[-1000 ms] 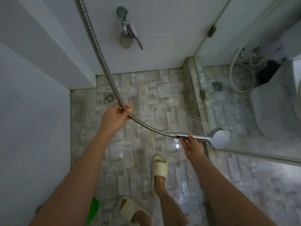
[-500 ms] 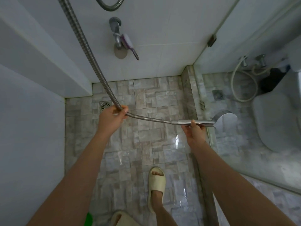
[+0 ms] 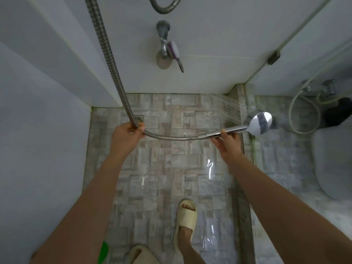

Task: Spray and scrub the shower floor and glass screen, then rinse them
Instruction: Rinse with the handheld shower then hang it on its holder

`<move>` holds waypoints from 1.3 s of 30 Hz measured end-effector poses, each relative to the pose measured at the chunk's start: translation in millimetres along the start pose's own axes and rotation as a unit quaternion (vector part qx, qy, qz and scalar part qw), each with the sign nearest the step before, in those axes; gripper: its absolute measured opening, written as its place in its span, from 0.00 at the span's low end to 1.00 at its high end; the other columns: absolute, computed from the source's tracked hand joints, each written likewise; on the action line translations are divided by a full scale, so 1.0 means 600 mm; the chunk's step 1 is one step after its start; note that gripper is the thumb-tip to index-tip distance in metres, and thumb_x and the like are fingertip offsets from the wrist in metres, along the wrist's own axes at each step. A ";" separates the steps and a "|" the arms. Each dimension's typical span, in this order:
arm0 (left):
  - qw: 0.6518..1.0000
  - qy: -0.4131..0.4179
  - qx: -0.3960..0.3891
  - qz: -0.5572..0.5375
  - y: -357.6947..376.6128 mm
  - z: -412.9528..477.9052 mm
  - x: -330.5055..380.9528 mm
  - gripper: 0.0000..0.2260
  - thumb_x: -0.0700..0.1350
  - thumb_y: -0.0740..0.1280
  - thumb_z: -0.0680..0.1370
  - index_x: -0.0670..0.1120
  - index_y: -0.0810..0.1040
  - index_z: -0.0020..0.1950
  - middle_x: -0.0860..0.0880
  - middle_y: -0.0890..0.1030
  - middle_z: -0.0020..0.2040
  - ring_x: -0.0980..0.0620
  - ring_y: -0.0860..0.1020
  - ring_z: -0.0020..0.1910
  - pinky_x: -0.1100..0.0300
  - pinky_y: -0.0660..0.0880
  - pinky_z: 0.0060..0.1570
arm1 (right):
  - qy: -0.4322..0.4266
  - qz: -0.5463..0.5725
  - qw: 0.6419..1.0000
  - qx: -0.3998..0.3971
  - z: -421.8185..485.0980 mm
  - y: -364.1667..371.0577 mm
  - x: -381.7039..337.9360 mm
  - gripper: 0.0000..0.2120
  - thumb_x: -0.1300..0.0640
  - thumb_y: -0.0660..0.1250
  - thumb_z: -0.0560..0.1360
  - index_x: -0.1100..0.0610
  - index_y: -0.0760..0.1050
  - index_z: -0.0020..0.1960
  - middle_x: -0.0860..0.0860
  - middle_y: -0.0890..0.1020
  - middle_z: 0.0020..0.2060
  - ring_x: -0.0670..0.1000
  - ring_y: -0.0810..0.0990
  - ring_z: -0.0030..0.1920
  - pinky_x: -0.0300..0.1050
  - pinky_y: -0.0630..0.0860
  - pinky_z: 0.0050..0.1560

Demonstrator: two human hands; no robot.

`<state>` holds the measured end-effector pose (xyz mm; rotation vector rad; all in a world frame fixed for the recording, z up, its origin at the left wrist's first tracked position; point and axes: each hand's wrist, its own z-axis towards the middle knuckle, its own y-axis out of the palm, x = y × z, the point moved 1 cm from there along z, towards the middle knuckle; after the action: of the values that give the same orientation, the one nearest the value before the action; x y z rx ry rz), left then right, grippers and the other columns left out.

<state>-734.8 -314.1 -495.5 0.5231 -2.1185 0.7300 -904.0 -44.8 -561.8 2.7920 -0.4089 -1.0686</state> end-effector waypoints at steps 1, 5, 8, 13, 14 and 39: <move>1.000 -0.004 0.008 -0.001 -0.016 -0.001 -0.005 0.06 0.42 0.71 0.77 0.54 0.82 0.45 0.47 0.85 0.47 0.55 0.86 0.42 0.57 0.80 0.51 | 0.003 -0.010 1.000 -0.009 0.000 0.014 0.007 0.13 0.67 0.63 0.79 0.55 0.66 0.59 0.54 0.78 0.48 0.53 0.81 0.44 0.50 0.83 0.41; 1.000 -0.003 0.021 0.005 -0.055 -0.010 -0.011 0.07 0.41 0.70 0.78 0.54 0.81 0.44 0.48 0.85 0.46 0.57 0.84 0.41 0.67 0.79 0.45 | 0.007 -0.037 0.998 -0.042 -0.006 0.053 0.022 0.09 0.66 0.62 0.79 0.54 0.67 0.52 0.55 0.80 0.45 0.54 0.82 0.45 0.50 0.83 0.43; 0.999 -0.003 0.043 0.001 -0.083 -0.016 -0.015 0.07 0.40 0.71 0.77 0.53 0.81 0.43 0.45 0.84 0.45 0.54 0.84 0.41 0.60 0.80 0.51 | 0.010 -0.065 0.996 -0.057 -0.015 0.084 0.035 0.08 0.65 0.62 0.79 0.55 0.66 0.54 0.55 0.80 0.45 0.53 0.82 0.45 0.47 0.83 0.40; 0.997 -0.007 0.068 0.033 -0.134 -0.025 -0.032 0.04 0.42 0.71 0.78 0.47 0.83 0.52 0.43 0.85 0.50 0.51 0.84 0.45 0.50 0.79 0.58 | -0.002 -0.117 0.988 -0.104 -0.032 0.135 0.066 0.09 0.65 0.62 0.79 0.57 0.66 0.57 0.56 0.79 0.46 0.56 0.82 0.47 0.46 0.83 0.38; 0.996 -0.005 0.074 0.040 -0.147 -0.028 -0.036 0.05 0.43 0.71 0.77 0.47 0.83 0.53 0.44 0.85 0.50 0.50 0.84 0.46 0.50 0.79 0.58 | -0.001 -0.127 0.986 -0.109 -0.037 0.146 0.073 0.09 0.65 0.62 0.79 0.57 0.66 0.57 0.56 0.80 0.46 0.56 0.82 0.48 0.46 0.83 0.40; 0.989 0.024 0.121 0.084 -0.278 -0.092 -0.100 0.08 0.50 0.72 0.76 0.51 0.84 0.54 0.50 0.85 0.51 0.52 0.82 0.53 0.52 0.78 0.59 | 0.018 -0.275 0.937 -0.216 -0.131 0.258 0.169 0.09 0.64 0.65 0.78 0.57 0.68 0.57 0.58 0.81 0.51 0.59 0.81 0.54 0.54 0.81 0.50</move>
<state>-571.0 -395.4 -463.4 0.4536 -2.0587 1.0953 -810.8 -221.1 -535.7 2.5538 0.5829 -1.0302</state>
